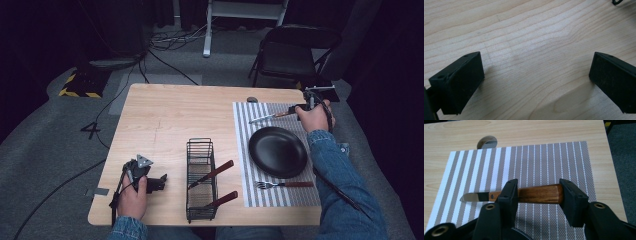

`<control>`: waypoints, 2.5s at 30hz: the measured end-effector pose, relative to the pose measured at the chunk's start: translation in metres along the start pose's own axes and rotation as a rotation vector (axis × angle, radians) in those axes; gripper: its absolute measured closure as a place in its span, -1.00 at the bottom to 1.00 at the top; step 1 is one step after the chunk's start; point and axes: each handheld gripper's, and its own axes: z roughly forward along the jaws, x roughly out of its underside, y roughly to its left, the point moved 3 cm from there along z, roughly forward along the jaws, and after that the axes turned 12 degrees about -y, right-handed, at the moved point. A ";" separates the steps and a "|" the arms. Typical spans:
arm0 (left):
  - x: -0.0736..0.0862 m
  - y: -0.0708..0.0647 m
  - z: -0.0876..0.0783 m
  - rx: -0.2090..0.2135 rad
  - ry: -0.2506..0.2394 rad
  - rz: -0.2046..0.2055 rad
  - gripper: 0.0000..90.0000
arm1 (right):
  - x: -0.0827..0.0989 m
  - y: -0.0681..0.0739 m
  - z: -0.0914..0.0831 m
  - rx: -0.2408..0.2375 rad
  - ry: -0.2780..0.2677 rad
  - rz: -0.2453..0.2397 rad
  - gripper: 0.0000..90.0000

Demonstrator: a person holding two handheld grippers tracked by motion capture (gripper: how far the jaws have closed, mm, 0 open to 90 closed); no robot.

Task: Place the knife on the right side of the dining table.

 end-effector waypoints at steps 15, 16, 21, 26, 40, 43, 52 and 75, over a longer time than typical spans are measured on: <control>0.000 0.000 0.000 0.000 0.000 0.000 -1.00 | 0.012 -0.008 0.014 0.004 0.012 0.000 -0.06; 0.000 0.000 0.000 0.000 -0.001 -0.001 -1.00 | 0.013 -0.009 0.015 0.004 0.013 -0.003 -0.07; 0.000 0.000 0.000 0.000 0.000 0.000 -1.00 | 0.019 -0.013 0.022 0.003 0.020 0.017 -0.12; 0.000 0.000 0.000 0.000 -0.001 -0.001 -1.00 | 0.023 -0.017 0.025 -0.003 0.027 0.034 -0.12; 0.000 0.000 0.000 -0.001 -0.001 -0.002 -1.00 | 0.030 -0.021 0.032 0.006 0.042 0.041 -0.15; 0.000 0.000 0.000 -0.001 -0.001 -0.001 -1.00 | 0.032 -0.022 0.034 0.007 0.044 0.044 -0.16; 0.000 0.000 0.000 -0.001 -0.001 0.000 -1.00 | 0.035 -0.025 0.041 0.014 0.049 0.048 -0.17; 0.000 0.000 0.000 -0.002 0.000 0.000 -1.00 | 0.023 -0.021 0.026 0.022 -0.010 -0.007 -0.07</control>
